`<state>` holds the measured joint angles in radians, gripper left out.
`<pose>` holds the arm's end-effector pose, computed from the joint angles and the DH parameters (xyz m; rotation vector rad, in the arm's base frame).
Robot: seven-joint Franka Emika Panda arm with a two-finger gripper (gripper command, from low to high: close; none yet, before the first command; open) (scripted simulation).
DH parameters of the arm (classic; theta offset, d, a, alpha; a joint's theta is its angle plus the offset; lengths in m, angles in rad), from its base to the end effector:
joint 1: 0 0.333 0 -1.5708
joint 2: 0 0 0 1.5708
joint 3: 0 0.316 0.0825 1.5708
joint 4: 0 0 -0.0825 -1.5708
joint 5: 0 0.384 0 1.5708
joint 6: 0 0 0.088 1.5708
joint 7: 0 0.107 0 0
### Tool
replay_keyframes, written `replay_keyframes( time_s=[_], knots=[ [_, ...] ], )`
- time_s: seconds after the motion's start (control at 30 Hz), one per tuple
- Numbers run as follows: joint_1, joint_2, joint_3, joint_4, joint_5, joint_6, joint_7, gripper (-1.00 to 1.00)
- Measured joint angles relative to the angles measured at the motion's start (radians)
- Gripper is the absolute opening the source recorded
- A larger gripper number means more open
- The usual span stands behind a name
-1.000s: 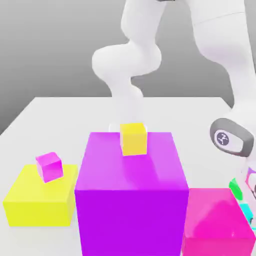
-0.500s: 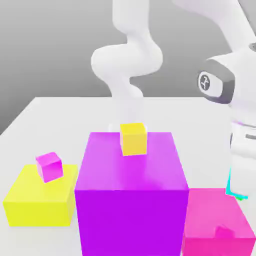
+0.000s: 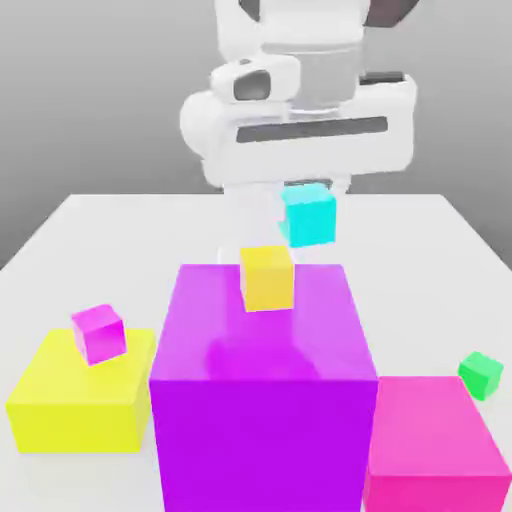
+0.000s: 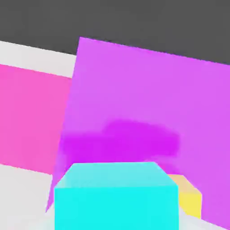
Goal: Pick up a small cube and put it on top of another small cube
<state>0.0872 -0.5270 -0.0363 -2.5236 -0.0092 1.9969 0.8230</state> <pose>0.3838 0.0186 0.4570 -2.9072 1.1669 0.0065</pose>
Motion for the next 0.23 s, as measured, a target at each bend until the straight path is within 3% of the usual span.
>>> replay_keyframes(
  time_s=[0.1, 0.13, 0.23],
  knots=[
    [-0.017, 0.016, 0.001, -0.073, -0.003, 0.089, 0.023, -1.00],
    [-0.019, 0.029, 0.000, -0.099, -0.004, 0.128, 0.024, 1.00],
    [-0.019, 0.029, 0.000, -0.099, -0.003, 0.128, 0.024, 1.00]
  ],
)
